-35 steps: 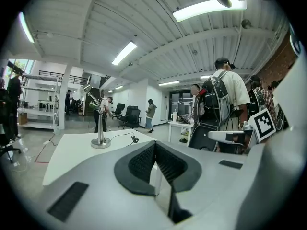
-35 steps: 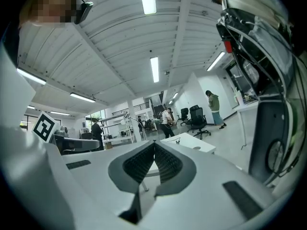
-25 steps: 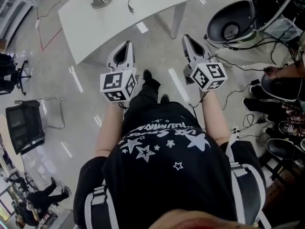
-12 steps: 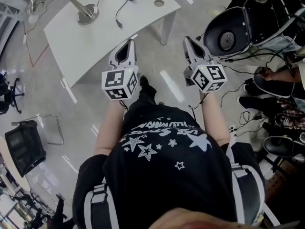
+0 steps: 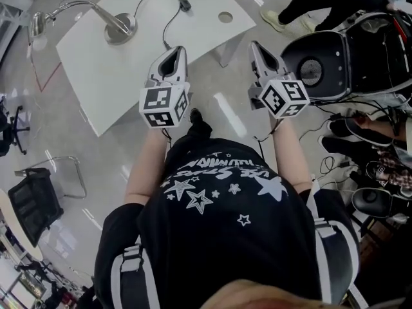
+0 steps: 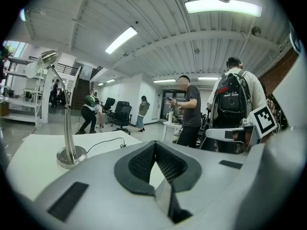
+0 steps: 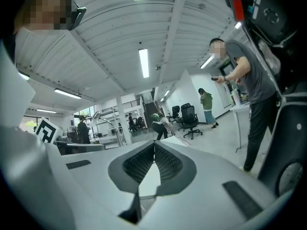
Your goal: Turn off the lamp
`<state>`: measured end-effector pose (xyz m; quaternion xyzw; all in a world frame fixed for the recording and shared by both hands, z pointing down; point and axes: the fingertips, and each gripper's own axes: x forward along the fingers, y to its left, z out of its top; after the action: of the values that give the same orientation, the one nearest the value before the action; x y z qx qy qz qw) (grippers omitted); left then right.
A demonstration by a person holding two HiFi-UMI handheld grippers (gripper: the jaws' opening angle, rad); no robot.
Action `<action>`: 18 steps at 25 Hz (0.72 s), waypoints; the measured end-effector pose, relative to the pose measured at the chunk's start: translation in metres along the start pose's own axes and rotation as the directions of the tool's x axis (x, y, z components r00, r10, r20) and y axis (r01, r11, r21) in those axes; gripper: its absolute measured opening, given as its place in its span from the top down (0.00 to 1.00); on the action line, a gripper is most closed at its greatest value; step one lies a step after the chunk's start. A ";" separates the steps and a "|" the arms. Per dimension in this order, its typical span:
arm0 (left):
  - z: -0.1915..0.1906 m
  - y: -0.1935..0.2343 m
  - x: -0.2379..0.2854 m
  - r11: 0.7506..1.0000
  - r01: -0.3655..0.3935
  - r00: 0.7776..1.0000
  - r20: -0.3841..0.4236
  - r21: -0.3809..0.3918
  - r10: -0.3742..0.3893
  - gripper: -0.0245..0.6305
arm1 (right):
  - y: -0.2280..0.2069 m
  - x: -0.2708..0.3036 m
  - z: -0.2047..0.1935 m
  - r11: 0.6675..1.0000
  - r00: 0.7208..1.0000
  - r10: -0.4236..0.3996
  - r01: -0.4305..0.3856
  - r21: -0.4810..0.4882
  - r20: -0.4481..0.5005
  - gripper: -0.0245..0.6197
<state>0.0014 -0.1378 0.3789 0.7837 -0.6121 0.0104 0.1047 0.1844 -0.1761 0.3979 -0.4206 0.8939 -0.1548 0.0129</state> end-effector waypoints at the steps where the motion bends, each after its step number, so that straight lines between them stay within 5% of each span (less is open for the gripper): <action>1: 0.002 0.004 0.005 1.000 0.004 1.000 -0.001 0.000 -0.004 0.95 | 0.000 0.007 0.000 1.000 1.000 0.000 0.000 0.000 -0.005 0.95; 18: 0.005 0.071 0.057 0.998 0.036 0.999 -0.030 -0.045 -0.038 0.95 | 0.009 0.104 0.014 0.999 0.999 -0.021 0.020 -0.027 -0.039 0.95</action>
<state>-0.0535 -0.2097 0.3927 0.7921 -0.5960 0.0066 0.1318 0.1125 -0.2531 0.3928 -0.4266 0.8916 -0.1513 -0.0118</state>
